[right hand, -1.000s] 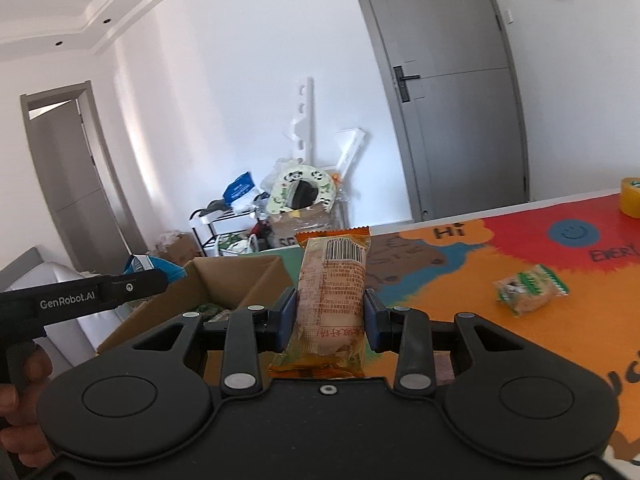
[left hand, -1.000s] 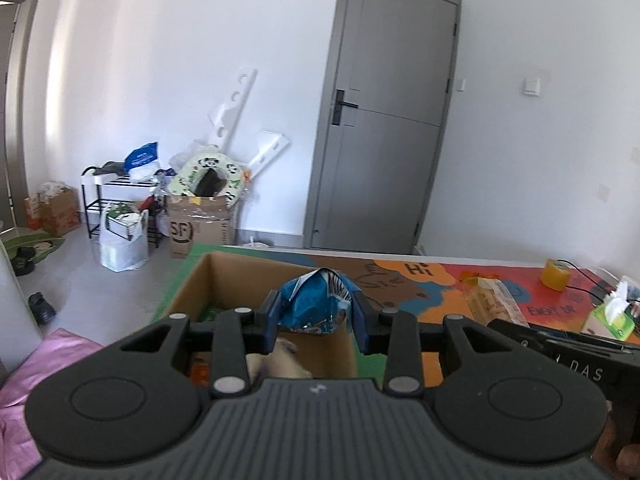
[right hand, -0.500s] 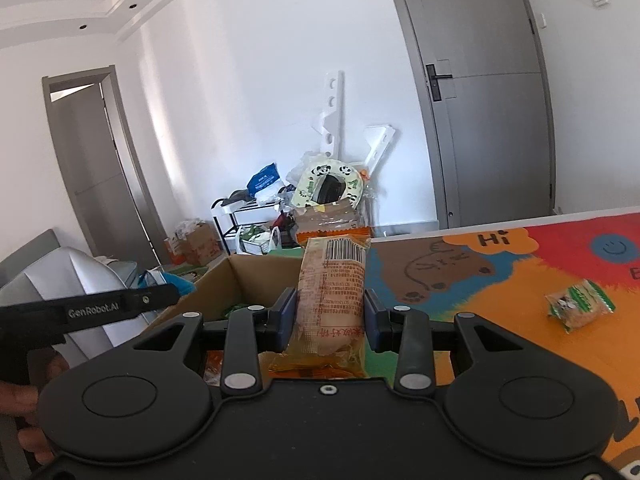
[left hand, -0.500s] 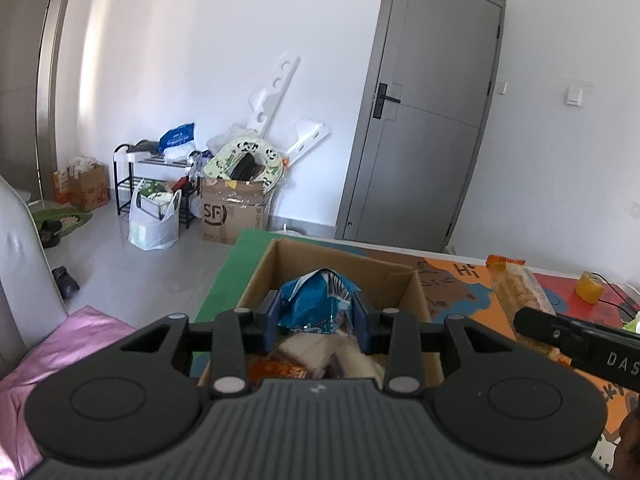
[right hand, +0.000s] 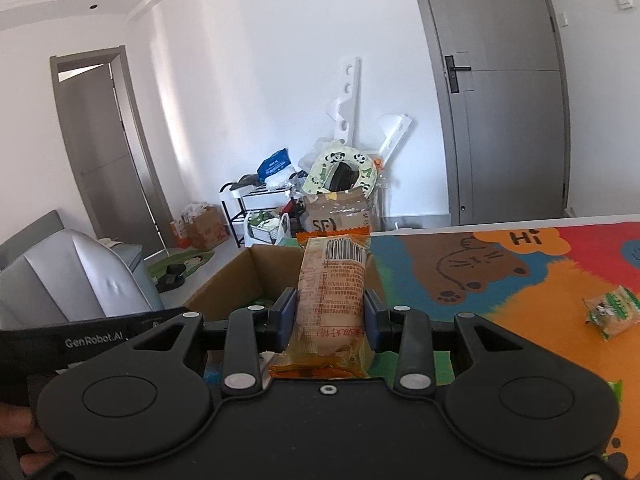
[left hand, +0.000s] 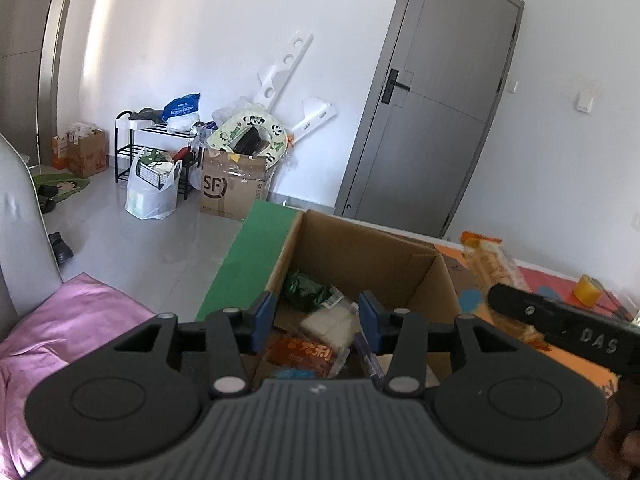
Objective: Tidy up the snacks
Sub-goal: 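Carry both snacks into the cardboard box and open both grippers, then move both open grippers back over the remaining snacks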
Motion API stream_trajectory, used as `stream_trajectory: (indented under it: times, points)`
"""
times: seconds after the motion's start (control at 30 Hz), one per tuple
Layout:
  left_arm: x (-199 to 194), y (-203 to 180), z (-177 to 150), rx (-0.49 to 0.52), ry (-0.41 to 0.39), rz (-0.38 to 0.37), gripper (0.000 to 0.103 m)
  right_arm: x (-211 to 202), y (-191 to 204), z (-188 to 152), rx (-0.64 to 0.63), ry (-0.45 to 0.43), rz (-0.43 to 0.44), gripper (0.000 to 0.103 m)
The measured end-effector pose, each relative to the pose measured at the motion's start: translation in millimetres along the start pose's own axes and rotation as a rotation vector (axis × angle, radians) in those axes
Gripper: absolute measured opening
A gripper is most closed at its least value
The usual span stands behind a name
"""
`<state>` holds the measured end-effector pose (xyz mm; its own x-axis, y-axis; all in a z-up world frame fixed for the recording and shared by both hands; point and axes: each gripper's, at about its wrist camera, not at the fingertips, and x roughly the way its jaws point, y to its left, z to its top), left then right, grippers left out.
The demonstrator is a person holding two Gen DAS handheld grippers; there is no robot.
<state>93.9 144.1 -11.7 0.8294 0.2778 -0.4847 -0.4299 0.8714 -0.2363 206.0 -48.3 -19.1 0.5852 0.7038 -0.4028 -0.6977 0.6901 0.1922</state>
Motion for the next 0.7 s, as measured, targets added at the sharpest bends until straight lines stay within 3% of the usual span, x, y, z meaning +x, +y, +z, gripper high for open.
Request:
stream_trajectory:
  times: [0.1,0.37,0.43,0.5,0.7]
  points:
    - [0,2,1,-0.007,-0.003,-0.013,0.052,3,6,3,-0.008,0.003,0.007,0.036]
    - [-3,15,3,-0.03,-0.012,-0.001,0.053,15,19,14,-0.021,0.005,0.03,0.036]
    - [-4,16,3,-0.038,-0.013,0.006,0.053,16,22,16,-0.025,0.003,0.04,0.04]
    - [-5,16,3,-0.041,-0.014,0.009,0.053,13,20,16,-0.017,-0.006,0.033,0.056]
    - [-6,8,2,-0.03,-0.008,0.0,0.059,-2,0,9,0.028,0.0,0.004,0.058]
